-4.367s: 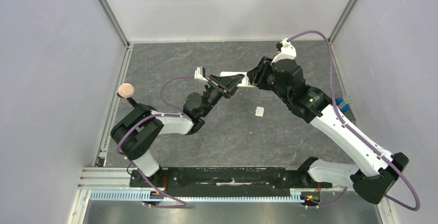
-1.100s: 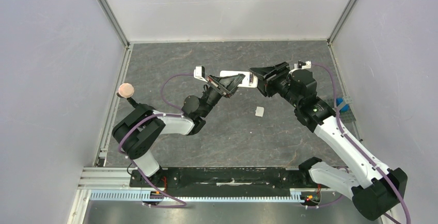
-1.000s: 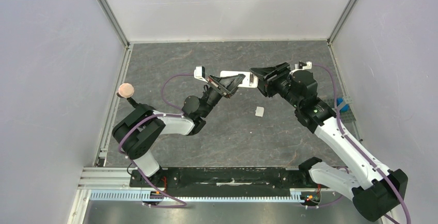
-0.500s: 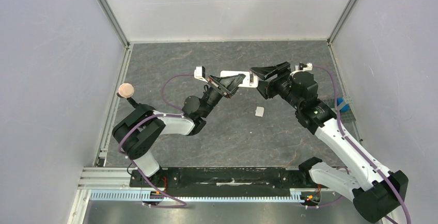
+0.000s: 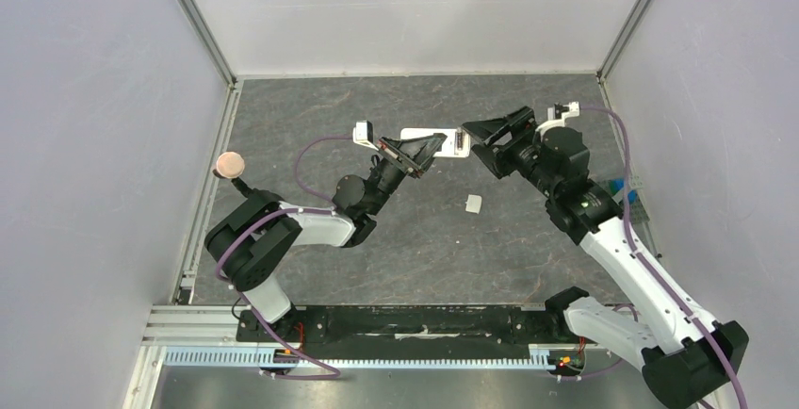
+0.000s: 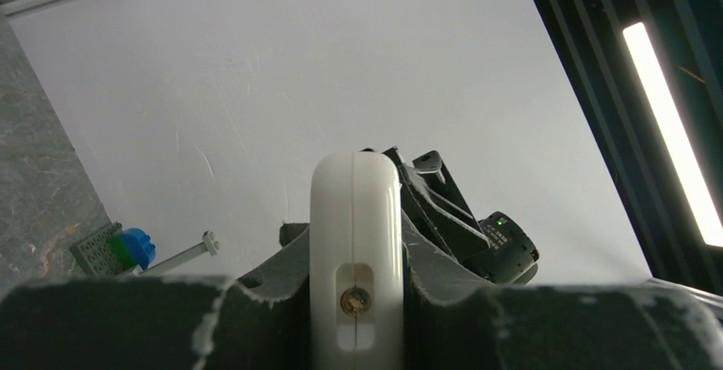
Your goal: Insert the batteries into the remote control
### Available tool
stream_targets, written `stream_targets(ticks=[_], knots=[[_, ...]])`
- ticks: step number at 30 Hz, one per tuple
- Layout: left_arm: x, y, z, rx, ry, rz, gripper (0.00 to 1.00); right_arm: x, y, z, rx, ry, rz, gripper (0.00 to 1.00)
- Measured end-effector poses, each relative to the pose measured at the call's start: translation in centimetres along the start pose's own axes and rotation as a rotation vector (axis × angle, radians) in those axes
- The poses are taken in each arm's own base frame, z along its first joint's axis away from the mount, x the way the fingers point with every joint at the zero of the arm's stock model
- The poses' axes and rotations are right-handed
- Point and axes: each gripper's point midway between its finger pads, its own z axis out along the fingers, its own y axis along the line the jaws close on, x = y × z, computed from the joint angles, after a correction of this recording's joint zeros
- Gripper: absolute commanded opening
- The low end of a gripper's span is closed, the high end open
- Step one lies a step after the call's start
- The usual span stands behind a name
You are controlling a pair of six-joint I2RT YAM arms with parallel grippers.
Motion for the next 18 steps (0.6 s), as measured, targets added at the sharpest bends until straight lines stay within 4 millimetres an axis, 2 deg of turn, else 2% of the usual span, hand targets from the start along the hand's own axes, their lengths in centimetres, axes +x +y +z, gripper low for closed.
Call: stream_targets(ticks=[3,6,7,9,12,14,15,18], knots=[[-0.1,0.0,0.0,-0.001,-0.006,0.000,0.02,-0.6,0.7,-0.3,0.006,-0.009,-0.089,0.70],[-0.3,0.1,0.0,-0.003,-0.014,0.000,0.02,-1.2,2.4,-0.6,-0.010,-0.012,-0.187,0.74],[-0.3,0.1,0.1,-0.003,-0.015,0.000,0.02,-1.3,2.9,-0.6,-0.017,-0.014,-0.214,0.74],[-0.3,0.1,0.1,-0.003,-0.017,0.000,0.02,-1.5,3.4,-0.7,-0.025,-0.013,-0.260,0.67],[-0.4,0.1,0.1,-0.004,-0.019,0.000,0.02,-1.4,2.8,-0.7,-0.007,-0.005,-0.310,0.57],[-0.4,0.1,0.1,-0.004,-0.021,0.000,0.02,-1.3,2.0,-0.7,0.020,0.005,-0.344,0.55],[-0.4,0.1,0.1,-0.004,-0.022,0.000,0.02,-1.3,1.7,-0.7,0.035,0.011,-0.360,0.56],[-0.4,0.1,0.1,-0.004,-0.022,0.000,0.02,-1.4,1.4,-0.8,0.056,0.018,-0.404,0.66]])
